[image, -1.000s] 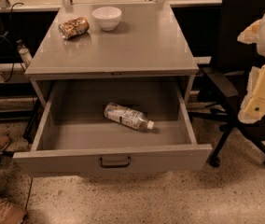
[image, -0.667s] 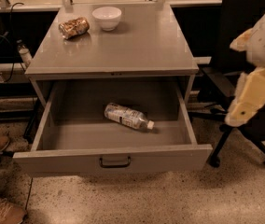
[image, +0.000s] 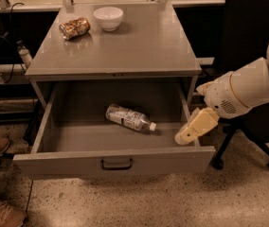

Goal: Pick blue plastic bottle from top drawer and place on counter

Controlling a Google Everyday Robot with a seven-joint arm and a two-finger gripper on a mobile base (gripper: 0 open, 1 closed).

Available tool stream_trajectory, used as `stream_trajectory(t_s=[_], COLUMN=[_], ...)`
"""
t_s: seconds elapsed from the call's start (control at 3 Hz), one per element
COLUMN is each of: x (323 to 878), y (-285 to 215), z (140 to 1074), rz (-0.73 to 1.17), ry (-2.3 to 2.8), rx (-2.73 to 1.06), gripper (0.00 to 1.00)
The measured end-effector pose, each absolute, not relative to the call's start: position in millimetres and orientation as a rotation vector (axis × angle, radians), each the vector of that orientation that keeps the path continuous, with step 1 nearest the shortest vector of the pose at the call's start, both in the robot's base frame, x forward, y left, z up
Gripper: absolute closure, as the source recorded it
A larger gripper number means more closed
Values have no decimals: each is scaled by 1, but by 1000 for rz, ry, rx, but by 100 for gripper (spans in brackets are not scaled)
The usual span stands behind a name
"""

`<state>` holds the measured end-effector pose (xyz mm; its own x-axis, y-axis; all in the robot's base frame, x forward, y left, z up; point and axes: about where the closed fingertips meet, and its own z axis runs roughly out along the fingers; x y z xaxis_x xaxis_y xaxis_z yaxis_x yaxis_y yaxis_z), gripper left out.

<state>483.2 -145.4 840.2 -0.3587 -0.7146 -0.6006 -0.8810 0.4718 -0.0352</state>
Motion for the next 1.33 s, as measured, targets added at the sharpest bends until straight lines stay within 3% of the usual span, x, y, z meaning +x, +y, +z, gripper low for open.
stream_trajectory(t_s=[1.0, 1.33], x=[501, 523], y=[-135, -100], z=[844, 819], rz=[395, 482], ry=[2120, 2062], rx=[-1290, -1271], gripper=[0, 0])
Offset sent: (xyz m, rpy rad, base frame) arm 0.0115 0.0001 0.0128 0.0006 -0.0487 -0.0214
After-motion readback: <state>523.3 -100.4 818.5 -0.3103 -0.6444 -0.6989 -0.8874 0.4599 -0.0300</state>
